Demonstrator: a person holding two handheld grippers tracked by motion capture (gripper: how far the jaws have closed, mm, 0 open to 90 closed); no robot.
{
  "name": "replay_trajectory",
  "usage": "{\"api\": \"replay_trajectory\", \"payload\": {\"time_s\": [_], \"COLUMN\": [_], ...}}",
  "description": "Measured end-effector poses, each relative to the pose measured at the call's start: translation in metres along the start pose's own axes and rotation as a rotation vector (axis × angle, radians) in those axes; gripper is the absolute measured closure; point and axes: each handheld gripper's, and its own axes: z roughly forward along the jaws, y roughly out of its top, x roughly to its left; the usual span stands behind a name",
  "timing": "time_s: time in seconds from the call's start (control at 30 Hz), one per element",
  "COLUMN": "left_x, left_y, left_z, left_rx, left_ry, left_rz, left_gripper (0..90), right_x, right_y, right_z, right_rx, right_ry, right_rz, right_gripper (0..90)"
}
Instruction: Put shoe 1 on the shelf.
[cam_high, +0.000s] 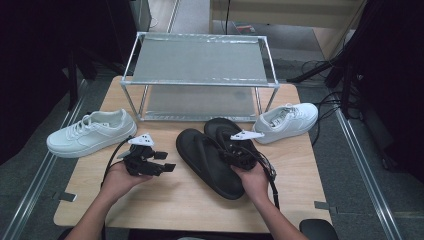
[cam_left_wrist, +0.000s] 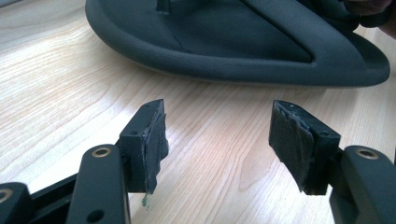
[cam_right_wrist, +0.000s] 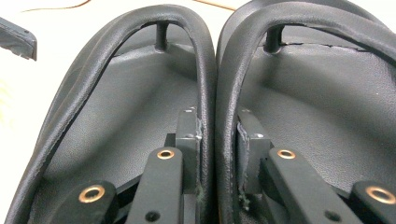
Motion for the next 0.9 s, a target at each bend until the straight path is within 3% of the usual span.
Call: {"api": "replay_trajectory", "payload": {"time_s": [0.6,0.9], "left_x": [-0.006,-0.005], "left_y": [-0.013,-0.013], "left_z": [-0.009,-0.008], "left_rx": [-0.006,-0.01], "left_ry": [0.011,0.008], "left_rz": [-0.019,-0.015], "left_gripper": [35.9,36.0], "right_x": [0.0,-0.007], "right_y": [0.03,0.054], "right_z": [0.016,0.027], "right_rx": [0.0,-0.001], "right_ry": [0.011,-0.017], "right_rz": [-0.027,-0.045], "right_gripper": [75.4,75.4]}}
